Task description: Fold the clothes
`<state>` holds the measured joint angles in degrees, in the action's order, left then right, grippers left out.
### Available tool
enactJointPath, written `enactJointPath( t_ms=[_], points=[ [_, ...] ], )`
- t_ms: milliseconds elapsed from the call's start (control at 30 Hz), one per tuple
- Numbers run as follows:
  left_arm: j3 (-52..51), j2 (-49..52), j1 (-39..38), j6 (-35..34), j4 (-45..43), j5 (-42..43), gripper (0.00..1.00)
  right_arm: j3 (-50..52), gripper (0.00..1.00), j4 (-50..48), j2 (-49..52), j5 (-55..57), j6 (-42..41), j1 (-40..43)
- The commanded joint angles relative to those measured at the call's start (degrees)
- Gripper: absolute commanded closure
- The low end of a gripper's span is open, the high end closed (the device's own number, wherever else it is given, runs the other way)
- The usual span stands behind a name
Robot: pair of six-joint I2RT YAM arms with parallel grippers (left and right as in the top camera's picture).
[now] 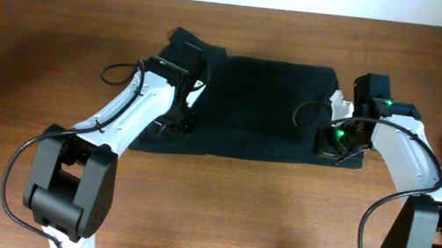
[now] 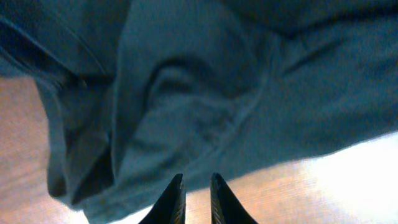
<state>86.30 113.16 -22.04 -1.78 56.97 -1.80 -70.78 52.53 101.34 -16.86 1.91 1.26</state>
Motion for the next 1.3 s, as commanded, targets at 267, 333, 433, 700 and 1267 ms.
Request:
enactJointPath(
  t_ms=[267,333,433,700,1267],
  points=[
    [-0.2,0.42,0.09,-0.57,-5.07,-5.53,0.84,7.1,0.96,-6.45,0.33,-0.26,-2.16,-0.92],
    [-0.17,0.42,0.09,-0.5,-4.37,-5.55,0.92,7.85,0.96,-7.02,0.33,-0.24,-2.16,-0.92],
    [-0.17,0.42,0.09,-0.35,-2.45,-5.53,1.0,8.15,0.96,-7.91,0.33,1.05,-2.16,-0.94],
    [-0.98,0.42,0.09,-0.35,-0.79,-5.55,1.0,8.55,0.96,-12.39,0.33,1.01,-2.14,-0.94],
    [-2.8,0.42,0.09,-0.37,-0.55,-5.53,0.94,14.25,0.96,-17.14,0.35,1.01,-2.16,-0.94]
  ],
)
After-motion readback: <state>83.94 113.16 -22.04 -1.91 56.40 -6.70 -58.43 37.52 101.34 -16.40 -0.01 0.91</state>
